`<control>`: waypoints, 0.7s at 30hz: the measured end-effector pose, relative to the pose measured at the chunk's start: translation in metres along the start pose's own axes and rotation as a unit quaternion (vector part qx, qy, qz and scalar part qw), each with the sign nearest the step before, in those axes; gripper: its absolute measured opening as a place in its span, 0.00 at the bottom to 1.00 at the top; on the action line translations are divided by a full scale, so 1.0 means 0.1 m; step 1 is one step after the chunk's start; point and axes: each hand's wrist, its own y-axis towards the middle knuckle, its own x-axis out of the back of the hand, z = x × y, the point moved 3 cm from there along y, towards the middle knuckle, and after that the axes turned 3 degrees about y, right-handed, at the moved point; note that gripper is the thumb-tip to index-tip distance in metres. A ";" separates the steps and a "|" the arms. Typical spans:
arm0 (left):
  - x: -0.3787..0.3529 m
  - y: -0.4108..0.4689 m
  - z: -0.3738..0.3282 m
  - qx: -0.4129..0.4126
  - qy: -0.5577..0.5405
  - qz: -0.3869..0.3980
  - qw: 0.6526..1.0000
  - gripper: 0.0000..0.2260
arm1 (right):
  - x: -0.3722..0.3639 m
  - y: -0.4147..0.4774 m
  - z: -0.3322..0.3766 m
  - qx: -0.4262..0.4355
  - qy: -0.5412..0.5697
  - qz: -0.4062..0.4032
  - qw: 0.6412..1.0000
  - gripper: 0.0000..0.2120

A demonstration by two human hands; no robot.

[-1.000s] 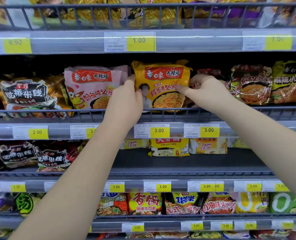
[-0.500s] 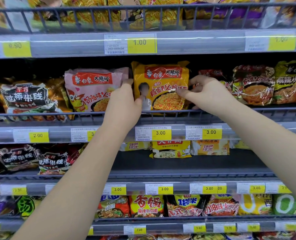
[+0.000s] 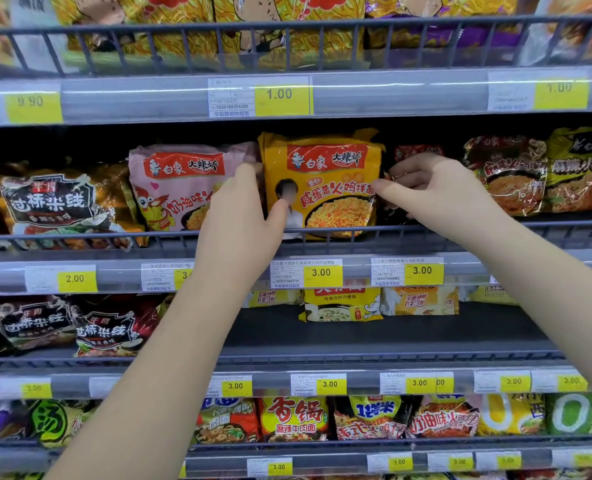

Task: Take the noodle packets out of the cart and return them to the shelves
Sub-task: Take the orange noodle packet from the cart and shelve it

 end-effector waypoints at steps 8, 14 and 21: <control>0.05 -0.03 -0.03 0.008 -0.046 -0.016 0.999 0.14 | -0.06 -0.11 0.16 0.030 0.015 0.007 0.999 0.15; 0.16 -0.10 0.01 0.016 -0.071 -0.015 0.997 0.14 | 0.00 -0.18 0.19 0.027 0.004 0.032 0.999 0.18; 0.05 0.02 -0.01 0.043 -0.059 -0.002 0.997 0.11 | -0.12 -0.11 0.19 0.016 0.004 0.038 0.999 0.23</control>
